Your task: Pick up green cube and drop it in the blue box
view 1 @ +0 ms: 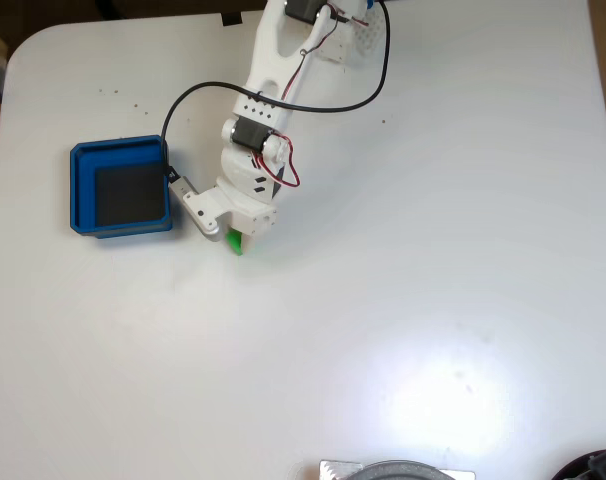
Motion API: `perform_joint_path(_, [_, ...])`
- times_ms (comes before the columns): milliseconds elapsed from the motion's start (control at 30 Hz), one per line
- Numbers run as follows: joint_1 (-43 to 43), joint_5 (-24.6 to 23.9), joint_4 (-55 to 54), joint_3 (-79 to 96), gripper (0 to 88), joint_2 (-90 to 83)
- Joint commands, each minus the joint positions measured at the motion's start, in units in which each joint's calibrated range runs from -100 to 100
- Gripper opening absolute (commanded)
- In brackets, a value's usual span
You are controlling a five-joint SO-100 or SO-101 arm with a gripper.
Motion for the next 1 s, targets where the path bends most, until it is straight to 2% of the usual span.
perform_joint_path(0, [0.6, 0.2, -0.8, -2.9, 5.6, -0.6])
perform_joint_path(500, [0.9, 0.3, -1.1, -3.4, 4.7, -2.1])
perform_joint_path(967, [0.9, 0.3, -0.7, -2.8, 4.7, -20.2])
